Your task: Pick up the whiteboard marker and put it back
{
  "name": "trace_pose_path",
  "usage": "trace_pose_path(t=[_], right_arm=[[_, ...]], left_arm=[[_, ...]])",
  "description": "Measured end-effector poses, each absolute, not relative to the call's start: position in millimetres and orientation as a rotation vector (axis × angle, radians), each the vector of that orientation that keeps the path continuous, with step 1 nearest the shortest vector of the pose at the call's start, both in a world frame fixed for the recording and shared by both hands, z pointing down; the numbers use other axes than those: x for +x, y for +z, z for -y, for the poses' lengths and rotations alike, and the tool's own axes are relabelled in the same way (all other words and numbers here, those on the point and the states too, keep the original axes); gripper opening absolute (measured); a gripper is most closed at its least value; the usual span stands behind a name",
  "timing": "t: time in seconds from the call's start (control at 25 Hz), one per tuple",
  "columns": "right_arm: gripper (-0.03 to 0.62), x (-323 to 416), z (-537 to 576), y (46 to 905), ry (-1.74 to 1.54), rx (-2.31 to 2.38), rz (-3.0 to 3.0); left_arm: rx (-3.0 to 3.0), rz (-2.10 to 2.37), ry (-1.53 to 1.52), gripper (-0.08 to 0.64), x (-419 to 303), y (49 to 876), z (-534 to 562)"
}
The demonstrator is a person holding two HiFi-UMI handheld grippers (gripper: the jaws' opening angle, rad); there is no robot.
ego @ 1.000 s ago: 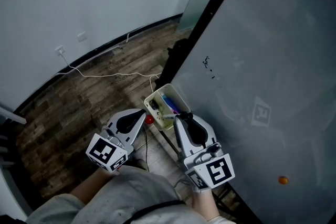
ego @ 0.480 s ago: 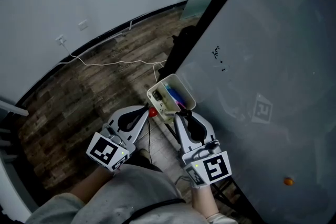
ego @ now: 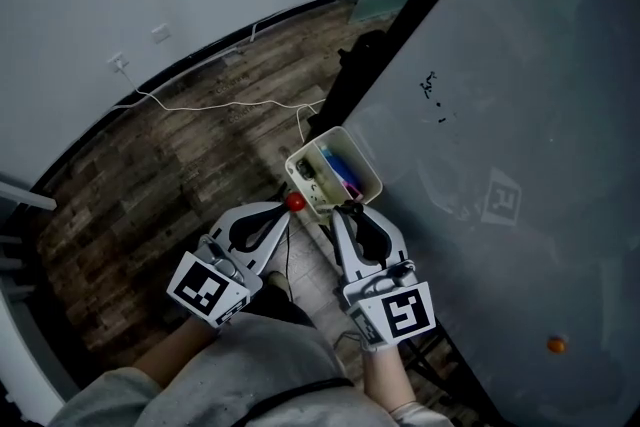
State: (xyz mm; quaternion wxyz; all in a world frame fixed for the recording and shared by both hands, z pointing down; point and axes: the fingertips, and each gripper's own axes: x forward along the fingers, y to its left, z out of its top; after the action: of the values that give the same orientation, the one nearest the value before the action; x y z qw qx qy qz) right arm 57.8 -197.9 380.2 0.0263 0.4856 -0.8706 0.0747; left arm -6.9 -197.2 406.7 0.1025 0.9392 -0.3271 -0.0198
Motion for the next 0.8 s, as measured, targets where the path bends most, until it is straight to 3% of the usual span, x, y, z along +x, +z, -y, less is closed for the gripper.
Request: trace_pose_path(t=[0.8], right_arm=[[0.077,52.9,188.8,388.9,0.098,1.498,2.673]], left_arm=[[2.712,0.985,-0.02,0.015,-15.9,427.5,183.2]])
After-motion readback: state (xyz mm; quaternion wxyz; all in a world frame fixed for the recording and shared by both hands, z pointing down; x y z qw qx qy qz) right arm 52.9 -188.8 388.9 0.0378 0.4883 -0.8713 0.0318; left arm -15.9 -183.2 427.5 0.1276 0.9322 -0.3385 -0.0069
